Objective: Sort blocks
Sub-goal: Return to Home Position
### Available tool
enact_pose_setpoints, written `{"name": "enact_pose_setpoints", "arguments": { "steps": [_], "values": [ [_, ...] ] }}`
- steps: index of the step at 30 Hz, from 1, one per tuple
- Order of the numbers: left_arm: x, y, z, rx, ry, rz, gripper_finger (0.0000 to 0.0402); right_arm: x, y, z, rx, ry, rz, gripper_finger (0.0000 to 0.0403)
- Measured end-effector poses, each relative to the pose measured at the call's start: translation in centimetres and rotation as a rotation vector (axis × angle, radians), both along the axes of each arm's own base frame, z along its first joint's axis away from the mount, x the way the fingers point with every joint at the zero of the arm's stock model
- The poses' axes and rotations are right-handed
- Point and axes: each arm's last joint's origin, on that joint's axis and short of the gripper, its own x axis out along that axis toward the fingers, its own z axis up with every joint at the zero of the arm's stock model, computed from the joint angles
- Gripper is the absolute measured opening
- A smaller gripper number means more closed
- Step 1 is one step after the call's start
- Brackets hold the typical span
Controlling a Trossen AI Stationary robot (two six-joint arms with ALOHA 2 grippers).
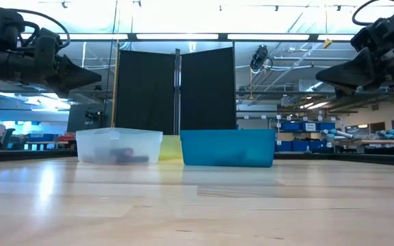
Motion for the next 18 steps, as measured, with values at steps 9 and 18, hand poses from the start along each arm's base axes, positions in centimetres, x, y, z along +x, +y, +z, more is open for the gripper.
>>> {"name": "enact_pose_setpoints", "arguments": {
  "steps": [9,18],
  "values": [
    [0.00,0.00,-0.02,-0.001,0.001,-0.001,0.0029,0.00,0.00,0.02,-0.009,-0.002,0.003,0.0054],
    [0.00,0.00,-0.02,-0.001,0.001,-0.002,0.0030,0.00,0.01,0.03,-0.011,-0.003,0.003,0.0054]
  ]
}}
